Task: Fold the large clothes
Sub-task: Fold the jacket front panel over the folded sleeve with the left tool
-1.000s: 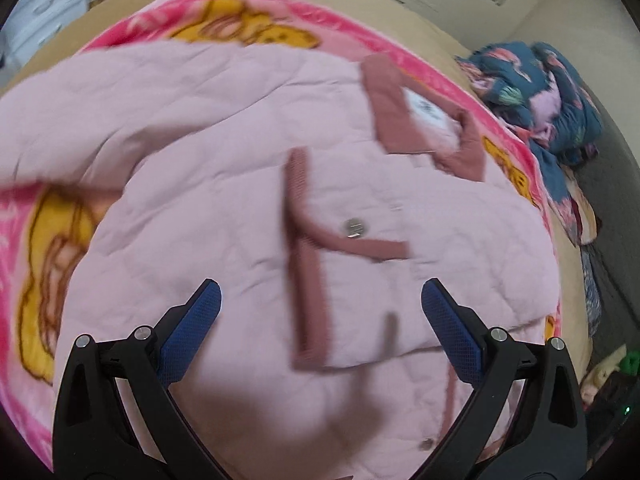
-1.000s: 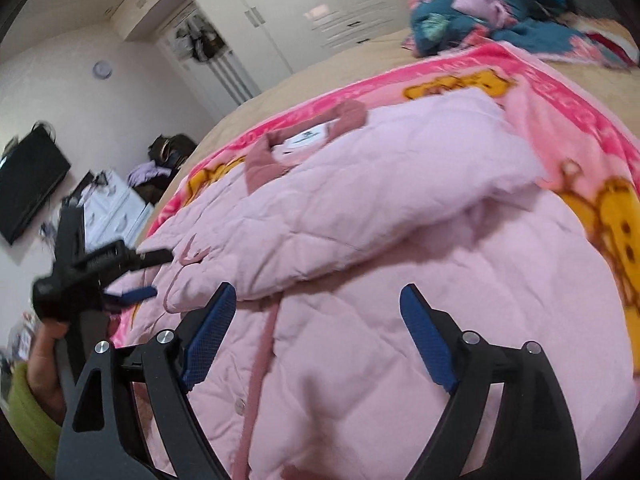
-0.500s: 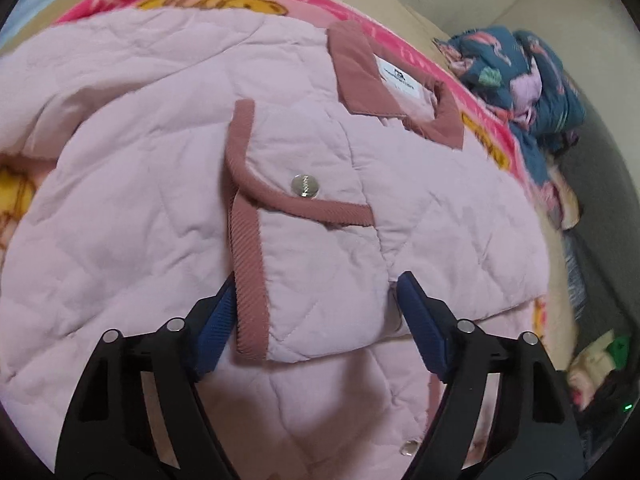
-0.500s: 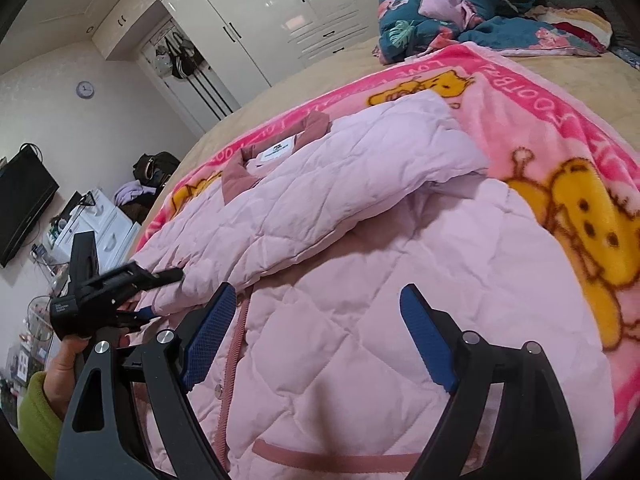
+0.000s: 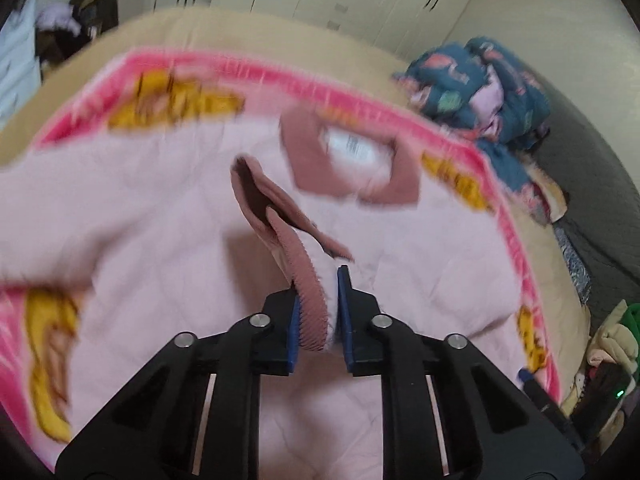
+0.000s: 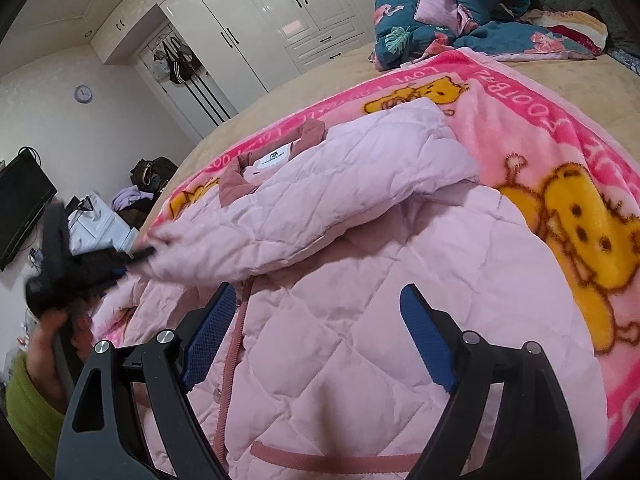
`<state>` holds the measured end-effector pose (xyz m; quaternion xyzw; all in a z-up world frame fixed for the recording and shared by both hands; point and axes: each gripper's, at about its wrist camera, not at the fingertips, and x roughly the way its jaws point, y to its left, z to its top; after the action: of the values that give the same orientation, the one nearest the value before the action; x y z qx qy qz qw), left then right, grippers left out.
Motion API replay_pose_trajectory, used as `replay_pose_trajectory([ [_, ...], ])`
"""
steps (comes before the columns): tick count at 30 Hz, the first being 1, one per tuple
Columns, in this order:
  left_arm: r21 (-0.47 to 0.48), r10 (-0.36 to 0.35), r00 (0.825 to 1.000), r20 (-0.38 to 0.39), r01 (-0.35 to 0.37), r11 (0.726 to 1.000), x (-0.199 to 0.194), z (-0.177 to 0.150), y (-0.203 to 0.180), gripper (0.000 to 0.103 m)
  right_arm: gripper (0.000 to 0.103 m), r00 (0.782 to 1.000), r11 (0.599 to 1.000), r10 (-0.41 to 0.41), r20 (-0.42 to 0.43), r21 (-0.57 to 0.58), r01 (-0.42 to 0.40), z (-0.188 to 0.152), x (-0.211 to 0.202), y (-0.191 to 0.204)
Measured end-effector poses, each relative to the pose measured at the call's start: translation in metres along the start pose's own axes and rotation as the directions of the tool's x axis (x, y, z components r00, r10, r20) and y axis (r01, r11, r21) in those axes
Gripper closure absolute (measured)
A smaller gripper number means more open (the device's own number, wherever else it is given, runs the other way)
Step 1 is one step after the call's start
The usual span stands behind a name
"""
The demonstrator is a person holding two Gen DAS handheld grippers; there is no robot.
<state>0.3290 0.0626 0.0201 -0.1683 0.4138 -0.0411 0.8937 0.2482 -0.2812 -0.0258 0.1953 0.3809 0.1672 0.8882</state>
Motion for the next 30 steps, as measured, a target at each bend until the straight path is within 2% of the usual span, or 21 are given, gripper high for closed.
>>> replay_pose_trajectory([
  [3, 0.049, -0.007, 0.997, 0.078, 0.004, 0.999, -0.025, 0.024, -0.012, 0.095, 0.020, 1.000, 1.000, 0.001, 0.004, -0.004, -0.001, 0.001, -0.001, 0.001],
  [5, 0.102, 0.018, 0.992, 0.128, -0.031, 0.994, -0.034, 0.031, -0.019, 0.095, 0.020, 1.000, 1.000, -0.002, 0.005, -0.004, 0.002, 0.002, 0.000, 0.001],
  [7, 0.115, 0.027, 0.990, 0.139, -0.043, 0.992, -0.033, 0.032, -0.018, 0.095, 0.020, 1.000, 1.000, -0.007, 0.002, -0.004, 0.007, 0.002, 0.001, 0.000],
  [10, 0.114, 0.067, 0.991, 0.116, -0.081, 0.990, -0.017, 0.024, -0.008, 0.095, 0.020, 1.000, 1.000, -0.017, -0.003, 0.000, 0.017, 0.002, 0.003, -0.002],
  [16, 0.081, 0.150, 0.989, 0.004, -0.150, 0.985, 0.027, -0.007, 0.034, 0.095, 0.020, 0.999, 0.999, -0.048, 0.004, -0.022, 0.048, 0.007, 0.002, -0.004],
  [22, 0.080, 0.168, 0.985, -0.044, -0.164, 0.983, 0.042, -0.025, 0.051, 0.095, 0.020, 0.996, 0.994, -0.093, 0.005, -0.053, 0.093, 0.023, 0.006, -0.007],
  [30, 0.088, 0.182, 0.980, -0.081, -0.175, 0.981, 0.054, -0.040, 0.062, 0.094, 0.020, 0.990, 0.976, -0.140, 0.009, -0.165, 0.140, 0.053, 0.025, 0.012],
])
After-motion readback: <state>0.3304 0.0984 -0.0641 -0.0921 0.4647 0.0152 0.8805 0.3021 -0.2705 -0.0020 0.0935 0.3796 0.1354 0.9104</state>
